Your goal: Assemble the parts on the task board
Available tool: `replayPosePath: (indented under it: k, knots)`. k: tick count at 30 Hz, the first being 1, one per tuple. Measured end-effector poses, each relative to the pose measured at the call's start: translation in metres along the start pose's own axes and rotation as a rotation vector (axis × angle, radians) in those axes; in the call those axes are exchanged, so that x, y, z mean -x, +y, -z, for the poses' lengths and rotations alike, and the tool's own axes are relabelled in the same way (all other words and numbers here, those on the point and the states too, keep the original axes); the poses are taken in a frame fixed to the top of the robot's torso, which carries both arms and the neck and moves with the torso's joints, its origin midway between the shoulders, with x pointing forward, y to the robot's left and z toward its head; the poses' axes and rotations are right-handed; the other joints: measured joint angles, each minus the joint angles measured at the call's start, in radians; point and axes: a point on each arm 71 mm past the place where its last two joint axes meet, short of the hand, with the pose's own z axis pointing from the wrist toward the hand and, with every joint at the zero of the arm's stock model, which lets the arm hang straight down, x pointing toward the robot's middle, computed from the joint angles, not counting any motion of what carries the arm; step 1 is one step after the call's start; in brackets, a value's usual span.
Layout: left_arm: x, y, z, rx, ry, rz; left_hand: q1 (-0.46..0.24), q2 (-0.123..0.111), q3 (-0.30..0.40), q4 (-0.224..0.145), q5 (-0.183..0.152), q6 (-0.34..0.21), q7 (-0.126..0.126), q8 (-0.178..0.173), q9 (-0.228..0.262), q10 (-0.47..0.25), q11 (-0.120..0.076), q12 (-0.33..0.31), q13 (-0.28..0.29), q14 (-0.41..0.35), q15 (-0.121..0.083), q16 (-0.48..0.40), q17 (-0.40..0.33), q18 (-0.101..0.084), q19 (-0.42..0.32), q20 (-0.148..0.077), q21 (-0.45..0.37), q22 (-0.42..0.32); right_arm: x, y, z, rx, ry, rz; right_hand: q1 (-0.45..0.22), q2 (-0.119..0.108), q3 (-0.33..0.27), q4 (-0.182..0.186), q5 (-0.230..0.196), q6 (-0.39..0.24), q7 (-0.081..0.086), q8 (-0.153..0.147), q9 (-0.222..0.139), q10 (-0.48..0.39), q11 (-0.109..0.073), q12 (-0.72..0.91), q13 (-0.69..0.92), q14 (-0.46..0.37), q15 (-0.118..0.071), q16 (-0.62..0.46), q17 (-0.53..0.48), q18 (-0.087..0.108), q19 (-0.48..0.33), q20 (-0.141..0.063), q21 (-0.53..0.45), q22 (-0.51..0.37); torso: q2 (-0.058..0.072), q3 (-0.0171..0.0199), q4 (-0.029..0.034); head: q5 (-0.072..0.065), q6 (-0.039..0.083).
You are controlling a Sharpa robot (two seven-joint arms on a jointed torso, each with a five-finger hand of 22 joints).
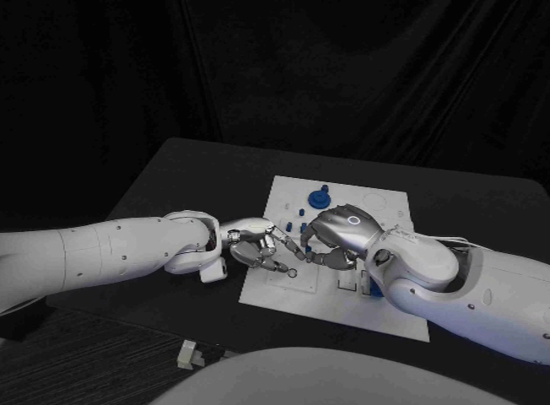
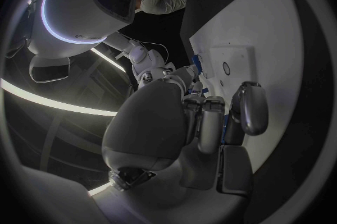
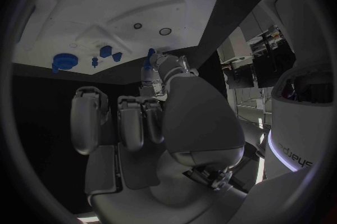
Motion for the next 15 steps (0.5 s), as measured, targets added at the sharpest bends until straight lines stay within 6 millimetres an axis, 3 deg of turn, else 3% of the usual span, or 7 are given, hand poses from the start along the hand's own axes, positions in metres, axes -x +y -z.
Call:
replayPosePath:
  k: [11, 13, 14, 15]
  knots:
    - [0.0012, 0.0013, 0.0019, 0.006, -0.003, -0.001, -0.004, -0.004, 0.0, 0.0, 0.0, 0.004, -0.004, 0.004, 0.0, 0.0, 0.0, 0.0, -0.001, 0.0, 0.0, 0.0, 0.0, 0.0, 0.0, 0.0, 0.0, 0.0, -0.0015, -0.0038, 0.0, -0.008, 0.01, 0.005, 0.006, 0.005, 0.003, -0.003, -0.033, -0.008, 0.008, -0.001, 0.013, 0.0, 0.0, 0.0, 0.0, 0.0, 0.0, 0.0, 0.0, 0.0, 0.0, 0.0, -0.021, 0.0, 0.0, 0.0, 0.0, 0.0, 0.0]
    - [0.0014, 0.0015, 0.0022, 0.007, -0.004, -0.001, -0.004, -0.004, 0.0, 0.0, 0.0, 0.004, -0.004, 0.004, 0.0, 0.0, 0.0, 0.0, -0.001, 0.0, 0.0, 0.0, 0.0, 0.0, 0.0, 0.0, 0.0, 0.0, -0.0017, -0.0044, 0.0001, -0.008, 0.012, 0.006, 0.006, 0.005, 0.006, -0.006, -0.041, -0.013, 0.007, -0.001, 0.018, 0.0, 0.0, 0.0, 0.0, 0.0, 0.0, 0.0, 0.0, 0.002, -0.013, 0.002, -0.065, 0.0, 0.0, 0.0, -0.0001, -0.001, 0.0]
    - [0.0015, 0.0016, 0.0023, 0.007, -0.004, -0.001, -0.004, -0.004, 0.0, 0.0, 0.0, 0.004, -0.004, 0.004, 0.0, 0.0, 0.0, 0.0, -0.001, 0.0, 0.0, 0.0, 0.0, 0.0, 0.0, 0.0, 0.0, 0.0, -0.0018, -0.0047, 0.0003, -0.008, 0.012, 0.006, 0.006, 0.005, 0.01, -0.01, -0.041, -0.02, 0.006, -0.001, 0.028, 0.0, 0.0, 0.0, 0.0, 0.0, 0.0, 0.0, 0.0, 0.016, -0.028, 0.001, -0.096, 0.0, 0.0, 0.0, -0.0001, -0.001, 0.0]
    - [0.0015, 0.0017, 0.0025, 0.008, -0.004, -0.001, -0.004, -0.004, 0.0, 0.0, 0.0, 0.004, -0.004, 0.004, 0.0, 0.0, 0.0, 0.0, -0.001, 0.0, 0.0, 0.0, 0.0, 0.0, 0.0, 0.0, 0.0, 0.0, -0.0018, -0.0049, 0.0004, -0.008, 0.012, 0.006, 0.006, 0.005, 0.015, -0.013, -0.041, -0.023, 0.003, -0.001, 0.036, 0.0, 0.0, -0.028, 0.0, 0.0, 0.0, -0.008, 0.0, 0.016, -0.042, -0.002, -0.125, 0.0, 0.0, 0.0, -0.0001, -0.001, 0.0]
